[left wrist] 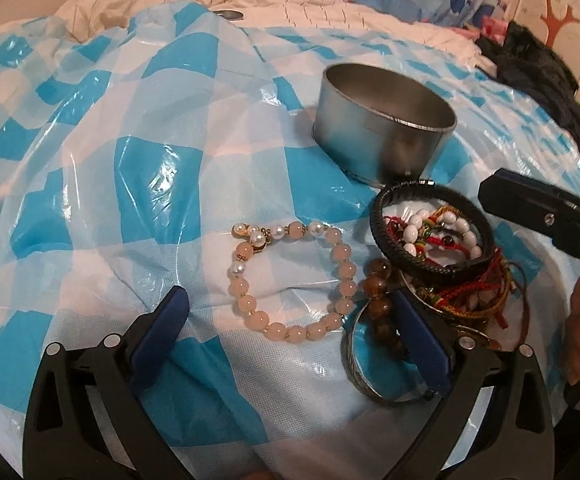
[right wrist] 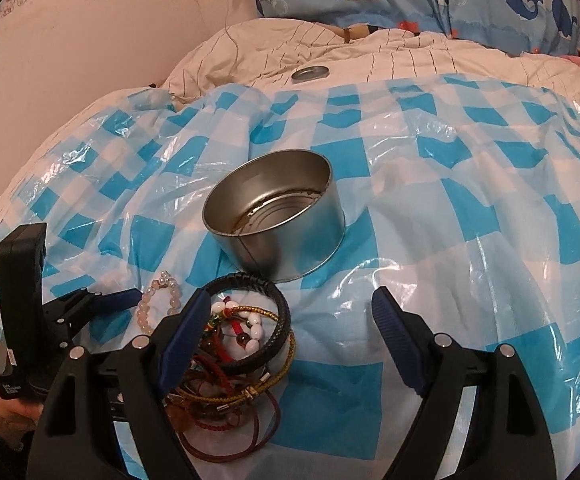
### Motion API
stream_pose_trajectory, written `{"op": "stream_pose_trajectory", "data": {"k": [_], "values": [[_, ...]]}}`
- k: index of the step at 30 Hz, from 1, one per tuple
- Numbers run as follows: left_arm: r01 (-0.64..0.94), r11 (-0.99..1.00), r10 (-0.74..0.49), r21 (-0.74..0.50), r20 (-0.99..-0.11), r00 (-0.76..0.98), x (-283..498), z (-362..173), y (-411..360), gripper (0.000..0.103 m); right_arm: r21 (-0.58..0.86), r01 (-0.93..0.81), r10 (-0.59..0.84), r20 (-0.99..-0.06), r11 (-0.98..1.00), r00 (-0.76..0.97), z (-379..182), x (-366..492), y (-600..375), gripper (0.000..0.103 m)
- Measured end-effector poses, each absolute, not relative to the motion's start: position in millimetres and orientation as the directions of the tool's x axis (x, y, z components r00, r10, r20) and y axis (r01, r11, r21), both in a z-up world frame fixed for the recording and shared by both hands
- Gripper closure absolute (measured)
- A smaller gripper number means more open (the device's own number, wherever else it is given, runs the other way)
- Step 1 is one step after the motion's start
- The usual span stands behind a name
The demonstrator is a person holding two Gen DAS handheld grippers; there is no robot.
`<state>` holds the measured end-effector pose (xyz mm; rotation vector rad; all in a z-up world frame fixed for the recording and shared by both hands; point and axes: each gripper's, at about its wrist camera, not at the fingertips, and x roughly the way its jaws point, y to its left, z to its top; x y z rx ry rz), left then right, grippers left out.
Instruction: Organize jewelry
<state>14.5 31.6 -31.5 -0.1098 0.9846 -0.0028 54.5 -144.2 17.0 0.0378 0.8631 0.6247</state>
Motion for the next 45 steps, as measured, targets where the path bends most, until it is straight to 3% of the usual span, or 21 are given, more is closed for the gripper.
{"op": "stream_pose_trajectory", "data": {"k": [13,15,22,25,27,33,45], "values": [[-0.060,0.995,-0.029,-0.074,-0.833,0.552,8,-21,30,0.007,0.278,-0.530,0.551,-0.691,0.801,0.469,22,52,-146,0.026],[-0.073,0.994,-0.025,-0.079,-0.827,0.562,3,-17,32,0.007,0.276,-0.546,0.555,-0.700,0.791,0.449,21,55,-143,0.043],[-0.069,0.995,-0.023,-0.072,-0.838,0.545,-1,-12,31,0.007,0.219,-0.595,0.523,-0.751,0.773,0.404,13,69,-122,0.065],[-0.063,0.995,-0.024,-0.071,-0.831,0.556,-4,-8,31,0.007,0.205,-0.609,0.513,-0.766,0.766,0.388,9,71,-118,0.090],[-0.062,0.995,-0.029,-0.077,-0.827,0.561,-4,-6,31,0.007,0.151,-0.627,0.480,-0.783,0.764,0.396,5,66,-113,0.093],[-0.065,0.991,-0.058,-0.115,-0.823,0.565,-4,-6,34,0.007,0.137,-0.639,0.505,-0.743,0.757,0.439,20,56,-119,0.095],[-0.137,0.981,-0.032,-0.135,-0.817,0.576,15,-10,48,0.007,0.298,-0.575,0.609,-0.633,0.762,0.478,53,61,-163,0.095]]}}
